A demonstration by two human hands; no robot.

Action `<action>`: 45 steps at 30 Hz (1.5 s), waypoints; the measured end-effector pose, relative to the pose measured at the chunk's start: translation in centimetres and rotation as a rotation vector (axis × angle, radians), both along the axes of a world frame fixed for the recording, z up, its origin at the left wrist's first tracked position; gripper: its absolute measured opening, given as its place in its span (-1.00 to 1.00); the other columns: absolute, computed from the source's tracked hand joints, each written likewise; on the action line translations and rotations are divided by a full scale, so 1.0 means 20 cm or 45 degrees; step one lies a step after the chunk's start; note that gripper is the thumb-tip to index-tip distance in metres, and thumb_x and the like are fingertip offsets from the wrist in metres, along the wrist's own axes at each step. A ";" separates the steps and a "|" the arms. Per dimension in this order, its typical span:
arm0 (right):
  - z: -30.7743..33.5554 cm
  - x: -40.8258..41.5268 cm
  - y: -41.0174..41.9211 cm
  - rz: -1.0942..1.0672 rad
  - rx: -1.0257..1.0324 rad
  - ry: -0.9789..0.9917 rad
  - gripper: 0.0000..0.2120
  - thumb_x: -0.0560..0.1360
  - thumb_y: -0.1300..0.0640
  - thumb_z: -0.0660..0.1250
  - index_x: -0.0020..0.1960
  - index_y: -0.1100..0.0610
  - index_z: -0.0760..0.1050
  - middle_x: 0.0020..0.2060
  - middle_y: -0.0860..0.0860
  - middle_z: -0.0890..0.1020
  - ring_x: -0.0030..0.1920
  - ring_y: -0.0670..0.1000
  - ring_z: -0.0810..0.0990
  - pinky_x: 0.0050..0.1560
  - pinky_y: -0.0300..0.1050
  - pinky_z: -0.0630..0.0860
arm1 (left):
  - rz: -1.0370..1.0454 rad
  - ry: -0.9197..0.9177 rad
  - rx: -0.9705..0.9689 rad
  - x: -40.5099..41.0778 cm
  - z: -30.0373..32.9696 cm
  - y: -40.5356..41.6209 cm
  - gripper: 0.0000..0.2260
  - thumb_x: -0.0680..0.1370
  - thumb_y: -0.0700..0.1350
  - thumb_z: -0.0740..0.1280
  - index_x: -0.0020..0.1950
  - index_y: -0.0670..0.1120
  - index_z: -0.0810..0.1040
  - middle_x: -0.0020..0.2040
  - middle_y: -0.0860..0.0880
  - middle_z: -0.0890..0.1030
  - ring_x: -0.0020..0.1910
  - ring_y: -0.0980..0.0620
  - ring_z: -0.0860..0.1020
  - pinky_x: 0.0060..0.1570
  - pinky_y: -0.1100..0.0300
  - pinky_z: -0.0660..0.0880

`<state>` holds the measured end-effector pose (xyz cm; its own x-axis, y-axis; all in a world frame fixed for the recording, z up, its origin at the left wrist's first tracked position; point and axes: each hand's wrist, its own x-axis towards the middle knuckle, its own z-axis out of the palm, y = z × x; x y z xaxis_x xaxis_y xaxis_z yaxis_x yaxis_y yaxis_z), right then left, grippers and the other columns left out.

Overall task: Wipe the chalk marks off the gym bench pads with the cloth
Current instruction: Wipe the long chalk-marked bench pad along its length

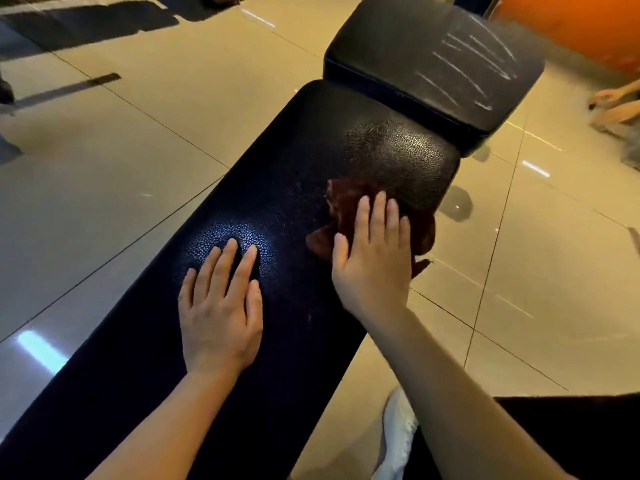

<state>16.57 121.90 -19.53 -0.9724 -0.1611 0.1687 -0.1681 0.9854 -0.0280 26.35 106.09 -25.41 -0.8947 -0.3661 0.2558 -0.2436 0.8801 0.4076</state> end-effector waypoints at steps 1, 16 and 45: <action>-0.04 0.13 -0.03 0.029 -0.008 0.007 -0.37 0.59 -0.11 -0.07 0.56 0.20 0.09 0.55 0.18 0.13 0.56 0.17 0.05 0.54 0.09 -0.09 | 0.000 0.001 0.012 0.00 0.00 0.00 -0.54 0.61 0.04 -0.02 0.49 0.02 0.31 0.51 -0.03 0.29 0.51 -0.03 0.21 0.46 -0.04 0.04; 0.03 -0.13 0.04 -0.069 0.006 -0.014 -0.42 0.66 -0.11 -0.12 0.59 0.15 -0.04 0.58 0.13 -0.01 0.57 0.12 -0.07 0.54 0.04 -0.18 | 0.015 -0.008 0.016 0.00 0.01 0.01 -0.51 0.59 0.10 0.00 0.50 0.00 0.29 0.51 -0.03 0.29 0.50 -0.03 0.20 0.46 -0.04 0.02; -0.03 0.03 -0.13 0.251 -0.028 0.022 -0.34 0.54 -0.27 -0.02 0.54 0.04 0.24 0.54 0.13 0.21 0.54 0.15 0.14 0.49 0.12 -0.05 | 0.011 0.008 0.069 -0.01 0.03 0.00 -0.51 0.61 0.09 -0.05 0.50 -0.01 0.28 0.50 0.01 0.31 0.48 0.02 0.24 0.46 0.03 0.01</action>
<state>17.10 119.21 -20.16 -0.9194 -0.3441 0.1906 -0.3582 0.9326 -0.0443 26.19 106.09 -24.86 -0.8900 -0.3874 0.2407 -0.2485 0.8544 0.4563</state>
